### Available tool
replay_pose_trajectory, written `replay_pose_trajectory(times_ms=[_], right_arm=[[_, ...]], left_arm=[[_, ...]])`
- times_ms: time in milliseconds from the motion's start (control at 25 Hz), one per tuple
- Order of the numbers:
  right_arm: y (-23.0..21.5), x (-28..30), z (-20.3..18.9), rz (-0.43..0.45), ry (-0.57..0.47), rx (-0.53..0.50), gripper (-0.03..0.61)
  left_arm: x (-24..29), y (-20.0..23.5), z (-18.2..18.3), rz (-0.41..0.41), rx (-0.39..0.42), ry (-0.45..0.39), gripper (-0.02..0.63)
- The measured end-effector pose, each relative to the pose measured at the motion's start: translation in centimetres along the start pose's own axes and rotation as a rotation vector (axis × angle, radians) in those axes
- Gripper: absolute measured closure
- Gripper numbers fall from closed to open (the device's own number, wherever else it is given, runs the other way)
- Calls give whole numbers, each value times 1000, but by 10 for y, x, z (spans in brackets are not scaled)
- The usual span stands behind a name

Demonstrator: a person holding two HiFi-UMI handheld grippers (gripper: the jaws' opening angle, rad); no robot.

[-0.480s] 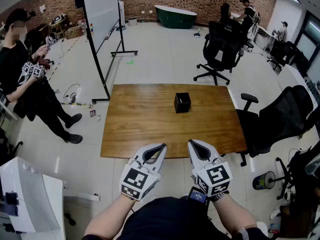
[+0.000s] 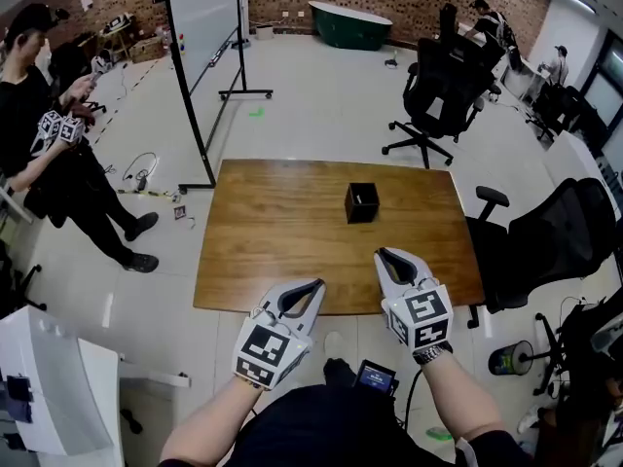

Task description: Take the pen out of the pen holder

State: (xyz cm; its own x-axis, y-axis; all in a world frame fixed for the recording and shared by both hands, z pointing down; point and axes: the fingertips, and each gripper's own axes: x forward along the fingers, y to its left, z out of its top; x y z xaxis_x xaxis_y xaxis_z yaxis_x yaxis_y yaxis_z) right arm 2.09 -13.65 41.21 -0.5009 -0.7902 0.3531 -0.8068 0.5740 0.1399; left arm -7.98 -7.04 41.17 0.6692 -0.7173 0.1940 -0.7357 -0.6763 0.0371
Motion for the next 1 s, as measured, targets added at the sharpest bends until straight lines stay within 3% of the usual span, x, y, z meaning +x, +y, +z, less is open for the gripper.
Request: replay_pose_trajectory(times_ms=[680, 1000], right_arm=[[-139, 216, -53, 78, 182, -18, 469], [-166, 305, -92, 125, 297, -24, 453]], left_arm=[[159, 73, -19, 42, -66, 164, 609], [206, 105, -36, 81, -105, 227, 609]])
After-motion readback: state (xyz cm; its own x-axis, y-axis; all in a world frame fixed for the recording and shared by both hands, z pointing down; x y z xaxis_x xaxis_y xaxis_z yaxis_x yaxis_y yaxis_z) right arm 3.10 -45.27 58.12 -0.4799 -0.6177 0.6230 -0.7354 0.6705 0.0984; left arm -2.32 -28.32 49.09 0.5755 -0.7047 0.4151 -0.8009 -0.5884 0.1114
